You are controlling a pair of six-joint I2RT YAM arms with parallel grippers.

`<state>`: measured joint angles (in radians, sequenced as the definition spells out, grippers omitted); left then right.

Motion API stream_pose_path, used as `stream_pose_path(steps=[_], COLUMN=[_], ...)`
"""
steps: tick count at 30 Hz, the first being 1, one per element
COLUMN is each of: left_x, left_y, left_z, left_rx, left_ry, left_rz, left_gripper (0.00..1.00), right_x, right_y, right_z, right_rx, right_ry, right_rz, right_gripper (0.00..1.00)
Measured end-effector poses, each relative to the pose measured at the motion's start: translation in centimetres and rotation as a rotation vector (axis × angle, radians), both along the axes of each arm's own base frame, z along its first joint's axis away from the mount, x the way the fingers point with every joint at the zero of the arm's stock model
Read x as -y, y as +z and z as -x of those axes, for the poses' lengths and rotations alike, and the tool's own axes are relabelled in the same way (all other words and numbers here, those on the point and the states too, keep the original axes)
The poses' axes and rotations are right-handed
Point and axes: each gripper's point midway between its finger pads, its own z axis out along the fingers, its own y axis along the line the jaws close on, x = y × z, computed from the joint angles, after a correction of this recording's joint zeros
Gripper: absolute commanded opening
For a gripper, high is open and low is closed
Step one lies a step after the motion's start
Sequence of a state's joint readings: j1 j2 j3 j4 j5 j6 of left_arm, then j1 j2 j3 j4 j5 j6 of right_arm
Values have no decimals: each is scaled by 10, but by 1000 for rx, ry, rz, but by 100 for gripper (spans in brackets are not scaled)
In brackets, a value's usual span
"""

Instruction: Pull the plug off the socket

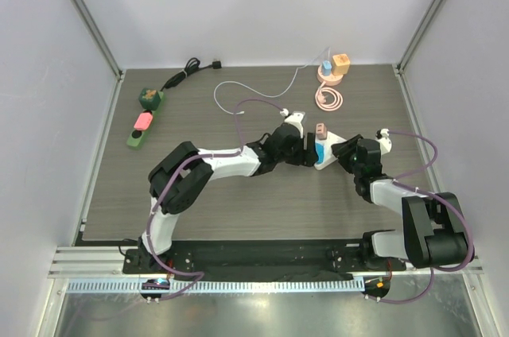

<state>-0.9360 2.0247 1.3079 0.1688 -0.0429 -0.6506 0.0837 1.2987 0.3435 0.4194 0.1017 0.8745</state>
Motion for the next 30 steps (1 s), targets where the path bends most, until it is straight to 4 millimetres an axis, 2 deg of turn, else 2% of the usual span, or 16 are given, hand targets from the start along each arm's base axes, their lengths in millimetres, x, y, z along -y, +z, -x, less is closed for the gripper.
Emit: stream_pose_path(steps=[6,12,15,16,17,19,21,22,23,30], left_x=[21,34,38,40,42,42,42,42,42,42], left_y=[-4,-7,-3,-1,2,3,3,3,3,4], left_z=[-3,1,1,1,2,0,-1,-1,-1,-3], left_rx=[-26,-55,-53,-50,-49,-50,-51,-50,-48,-32], left_ry=[-29,-61,-65,-66,-68,-48,-40,-39,-38,22], left_rz=[47,89,111,122,134,142,144,146,149,183], left_gripper=[62,46,31,19,14,0,0,0,0,0], right_x=[0,0,0,0,0,0,-1,-1,-1,-1], right_y=[0,0,0,0,0,-1,-1,-1,-1,-1], right_z=[0,0,0,0,0,1,0,0,-1,-1], right_rx=[6,7,8,7,6,1,2,1,2,3], right_ry=[2,4,6,6,6,4,6,7,7,-2], right_rz=[0,3,4,4,4,1,-1,-1,-1,5], right_gripper=[1,1,2,5,13,18,14,10,1,1])
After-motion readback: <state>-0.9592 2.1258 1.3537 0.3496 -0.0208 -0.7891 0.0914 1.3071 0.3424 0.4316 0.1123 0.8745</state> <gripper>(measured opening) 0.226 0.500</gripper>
